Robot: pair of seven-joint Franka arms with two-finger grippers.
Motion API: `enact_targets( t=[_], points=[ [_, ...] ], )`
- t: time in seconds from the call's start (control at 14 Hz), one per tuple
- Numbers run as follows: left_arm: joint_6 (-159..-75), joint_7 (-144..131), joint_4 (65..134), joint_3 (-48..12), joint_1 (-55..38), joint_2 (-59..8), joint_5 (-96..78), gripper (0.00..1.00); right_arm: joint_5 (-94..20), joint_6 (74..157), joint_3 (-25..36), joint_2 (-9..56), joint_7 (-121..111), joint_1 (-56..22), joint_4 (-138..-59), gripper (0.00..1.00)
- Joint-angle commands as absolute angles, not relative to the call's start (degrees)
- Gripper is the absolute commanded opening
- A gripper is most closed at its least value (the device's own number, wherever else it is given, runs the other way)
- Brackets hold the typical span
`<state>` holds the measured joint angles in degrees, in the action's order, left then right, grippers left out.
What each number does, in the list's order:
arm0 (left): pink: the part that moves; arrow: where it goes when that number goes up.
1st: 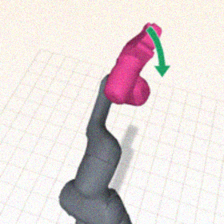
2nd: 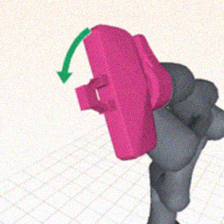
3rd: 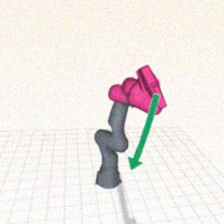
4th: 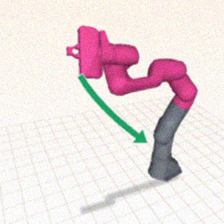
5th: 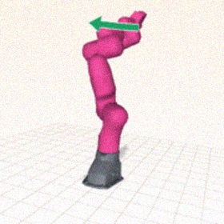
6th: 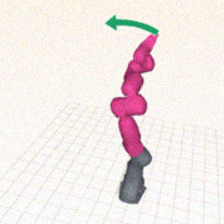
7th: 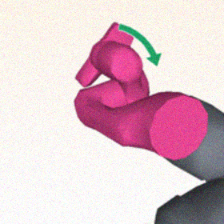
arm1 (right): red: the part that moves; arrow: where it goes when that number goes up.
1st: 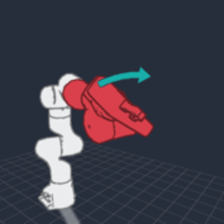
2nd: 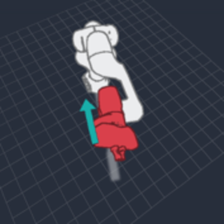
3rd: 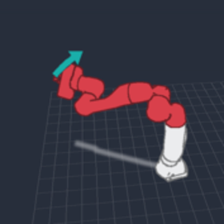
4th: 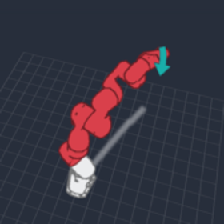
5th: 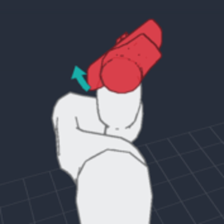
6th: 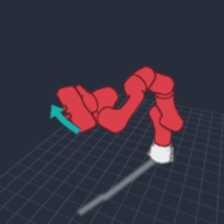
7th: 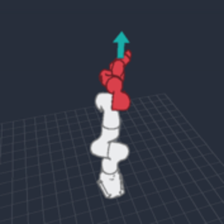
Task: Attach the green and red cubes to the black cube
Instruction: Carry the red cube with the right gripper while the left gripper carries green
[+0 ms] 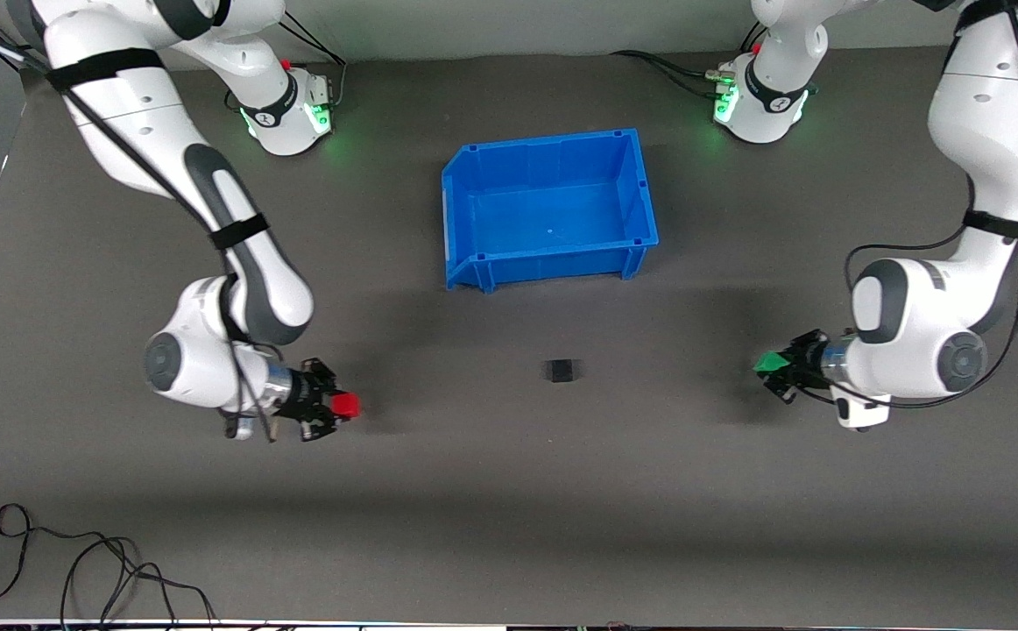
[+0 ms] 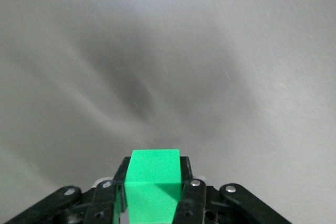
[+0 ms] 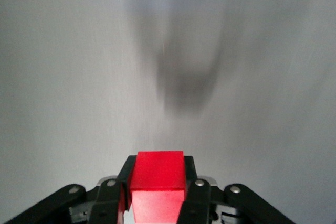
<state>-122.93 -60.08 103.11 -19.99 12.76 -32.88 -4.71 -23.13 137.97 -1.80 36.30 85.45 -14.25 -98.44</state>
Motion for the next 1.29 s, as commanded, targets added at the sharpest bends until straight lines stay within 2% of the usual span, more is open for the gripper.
enact_targets(
  t=[0.0, 0.21, 0.43, 0.93, 1.21],
  points=[
    [-122.3, -75.4, 100.1, -19.2, 6.8, -32.8, -5.5, 0.0, -24.3, 143.0, -1.1, 39.6, 97.9, -21.9, -95.5, 0.31],
    [-123.8, -88.6, 96.1, -19.2, 1.0, -35.3, -5.5, 0.0, -24.3, 145.6, -1.1, 43.5, 110.3, -28.7, -90.7, 0.31],
    [-130.1, -97.2, 95.2, -19.0, -4.3, -38.0, -4.7, 0.0, -24.0, 146.1, -1.0, 46.5, 116.5, -32.3, -86.8, 0.31],
    [-141.4, -108.7, 95.1, -18.5, -12.0, -42.4, -4.7, 0.0, -23.6, 151.6, -0.6, 49.6, 120.8, -37.1, -86.1, 0.32],
    [-143.7, -112.4, 95.1, -14.9, -17.3, -43.9, -4.8, 0.0, -23.3, 151.6, -0.4, 50.9, 120.8, -39.1, -84.9, 0.32]
  ],
)
